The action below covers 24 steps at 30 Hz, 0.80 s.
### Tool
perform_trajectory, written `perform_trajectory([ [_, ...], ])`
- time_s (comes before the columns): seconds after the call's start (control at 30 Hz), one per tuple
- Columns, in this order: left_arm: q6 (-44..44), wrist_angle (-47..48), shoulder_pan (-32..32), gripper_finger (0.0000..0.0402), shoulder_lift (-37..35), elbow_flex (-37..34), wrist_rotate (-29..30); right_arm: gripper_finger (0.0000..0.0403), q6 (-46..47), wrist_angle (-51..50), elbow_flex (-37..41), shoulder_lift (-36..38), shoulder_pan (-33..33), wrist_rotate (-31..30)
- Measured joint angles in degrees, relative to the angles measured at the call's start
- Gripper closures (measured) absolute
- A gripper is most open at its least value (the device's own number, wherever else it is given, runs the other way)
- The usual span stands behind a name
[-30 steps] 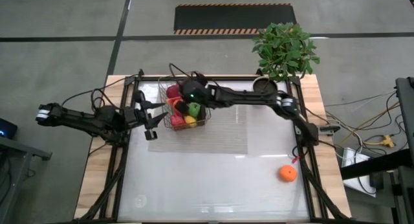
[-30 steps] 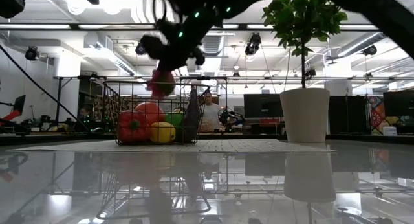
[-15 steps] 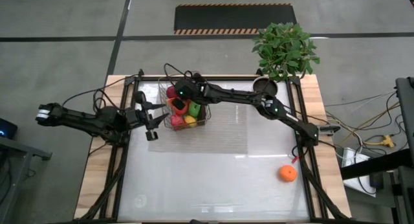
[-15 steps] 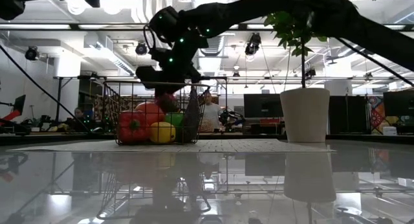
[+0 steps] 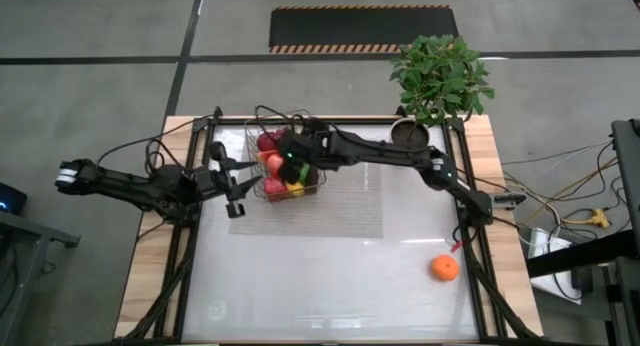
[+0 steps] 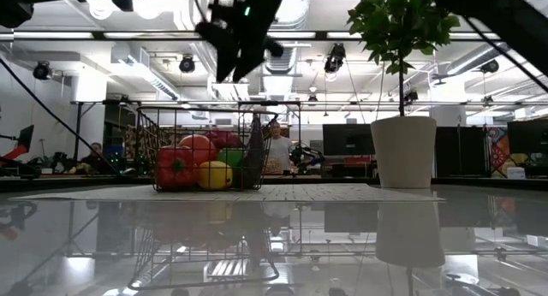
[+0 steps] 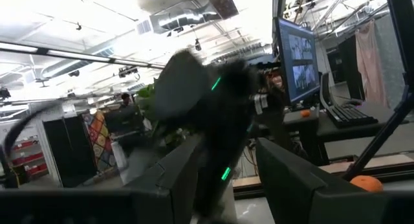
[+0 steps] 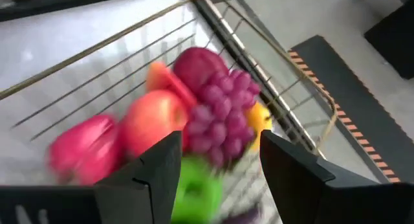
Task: Build produce basket
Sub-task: Adjust the brown wire basket on the gray mat
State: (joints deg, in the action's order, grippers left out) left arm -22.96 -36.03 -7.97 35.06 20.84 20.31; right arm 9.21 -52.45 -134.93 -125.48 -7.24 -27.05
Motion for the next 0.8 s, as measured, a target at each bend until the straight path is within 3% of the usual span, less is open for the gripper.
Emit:
perform_trajectory([
  [0.33, 6.37, 0.05, 0.00, 0.0262, 2.42, 0.00, 0.12, 0.0233, 3.89, -19.92, 0.09, 6.34, 8.87, -0.02],
  [0.63, 18.86, 4.12, 0.00, 0.0262, 7.19, -0.56, 0.12, 0.0303, 9.18, -36.30, 0.34, 6.70, 14.78, -0.07],
  [0.8, 27.70, 9.67, 0.00, 0.0263, 11.12, 0.90, 0.12, 0.0336, 10.56, -37.58, 1.40, 7.47, 18.67, 0.00],
])
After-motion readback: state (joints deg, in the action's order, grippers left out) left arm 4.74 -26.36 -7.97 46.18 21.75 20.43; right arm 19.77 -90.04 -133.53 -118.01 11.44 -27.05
